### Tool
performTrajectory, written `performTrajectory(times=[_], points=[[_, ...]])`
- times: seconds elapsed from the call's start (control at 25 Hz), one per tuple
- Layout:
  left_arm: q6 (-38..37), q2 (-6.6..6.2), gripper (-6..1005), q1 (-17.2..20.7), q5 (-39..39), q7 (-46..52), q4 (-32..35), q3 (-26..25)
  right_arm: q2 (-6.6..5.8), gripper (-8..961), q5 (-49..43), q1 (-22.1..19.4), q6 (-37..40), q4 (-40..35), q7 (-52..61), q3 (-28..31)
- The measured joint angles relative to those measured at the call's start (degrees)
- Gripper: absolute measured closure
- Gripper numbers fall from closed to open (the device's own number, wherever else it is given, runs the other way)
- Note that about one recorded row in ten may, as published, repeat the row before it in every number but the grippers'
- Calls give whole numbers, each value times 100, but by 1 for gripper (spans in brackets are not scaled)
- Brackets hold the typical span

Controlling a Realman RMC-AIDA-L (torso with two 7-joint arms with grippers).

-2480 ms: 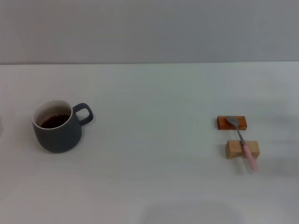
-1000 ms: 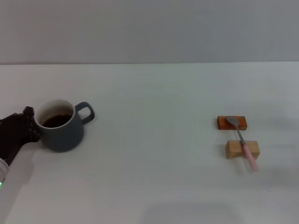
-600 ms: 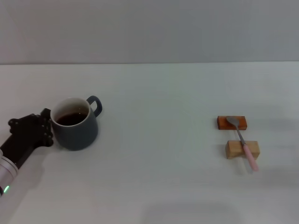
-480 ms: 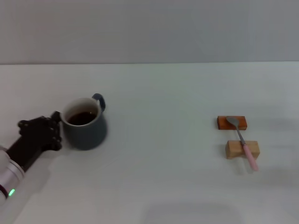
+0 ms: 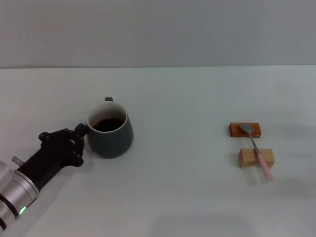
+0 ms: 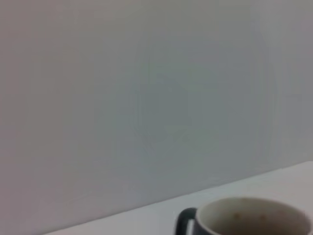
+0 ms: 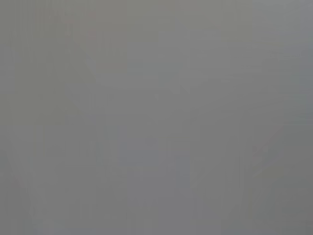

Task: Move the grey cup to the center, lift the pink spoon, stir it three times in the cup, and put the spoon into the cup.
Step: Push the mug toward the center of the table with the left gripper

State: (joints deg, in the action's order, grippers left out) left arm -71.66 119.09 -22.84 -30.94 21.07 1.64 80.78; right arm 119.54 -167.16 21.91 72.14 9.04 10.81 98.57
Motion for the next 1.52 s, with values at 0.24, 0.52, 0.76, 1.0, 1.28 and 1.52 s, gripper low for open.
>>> performTrajectory(times=[0.24, 0.52, 0.76, 1.0, 1.28, 1.52], points=[[-217, 4, 997, 12, -1, 379, 44, 368, -6, 282, 3, -3, 3, 71, 0, -111], [-278, 9, 998, 34, -1, 592, 57, 762, -9, 282, 4, -30, 3, 90, 0, -110], [-289, 10, 997, 208, 52, 688, 341, 946, -9, 281, 9, -57, 3, 90, 0, -110], [176, 9, 998, 270, 515, 801, 530, 762, -3, 282, 9, -97, 30, 90, 0, -112], [1391, 9, 998, -79, 1167, 833, 648, 732, 6, 282, 39, -331, 282, 214, 60, -343], [1695, 9, 998, -350, 1144, 833, 664, 808, -10, 281, 39, -461, 295, 312, 239, -348]])
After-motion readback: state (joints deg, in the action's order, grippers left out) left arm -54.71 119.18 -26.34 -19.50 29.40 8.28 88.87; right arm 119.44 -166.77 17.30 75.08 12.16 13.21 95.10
